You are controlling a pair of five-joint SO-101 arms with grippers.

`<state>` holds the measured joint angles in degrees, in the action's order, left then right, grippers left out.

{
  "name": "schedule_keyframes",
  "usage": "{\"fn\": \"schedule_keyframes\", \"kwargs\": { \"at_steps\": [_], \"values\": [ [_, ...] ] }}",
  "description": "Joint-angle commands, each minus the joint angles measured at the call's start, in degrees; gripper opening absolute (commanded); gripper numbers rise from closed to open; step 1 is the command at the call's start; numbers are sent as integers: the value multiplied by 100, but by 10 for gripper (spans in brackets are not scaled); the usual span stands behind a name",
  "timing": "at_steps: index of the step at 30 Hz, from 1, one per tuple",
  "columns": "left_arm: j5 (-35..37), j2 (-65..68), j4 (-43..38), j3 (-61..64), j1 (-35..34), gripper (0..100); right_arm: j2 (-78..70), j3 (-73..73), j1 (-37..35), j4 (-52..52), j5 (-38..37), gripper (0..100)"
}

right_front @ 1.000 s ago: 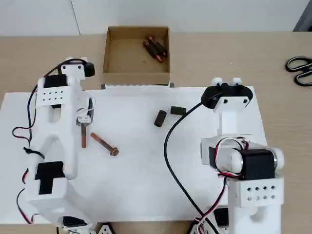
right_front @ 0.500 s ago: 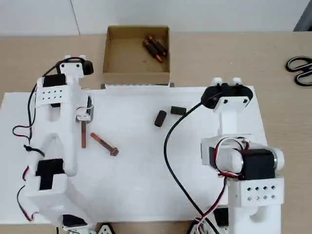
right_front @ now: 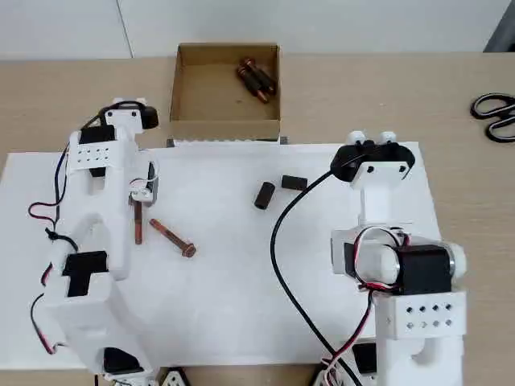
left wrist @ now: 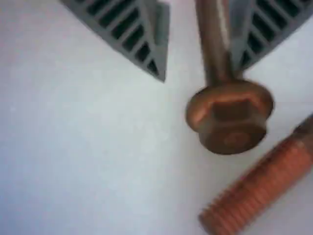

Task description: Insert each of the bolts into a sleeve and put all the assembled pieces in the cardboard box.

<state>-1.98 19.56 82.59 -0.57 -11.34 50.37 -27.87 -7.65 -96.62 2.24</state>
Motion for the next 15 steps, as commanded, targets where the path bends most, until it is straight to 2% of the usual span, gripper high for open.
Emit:
{"fn": "schedule_keyframes", "kwargs": {
  "at_steps": [1,10,15],
  "values": [
    [-18,44,-105,-207,-176,86,119,26,66,4,-53,3],
    [-114,378,-299,-207,-237,82,110,26,66,13,-44,3],
    [-105,563,-378,-207,-229,5,110,26,66,22,-53,3]
  ]
}}
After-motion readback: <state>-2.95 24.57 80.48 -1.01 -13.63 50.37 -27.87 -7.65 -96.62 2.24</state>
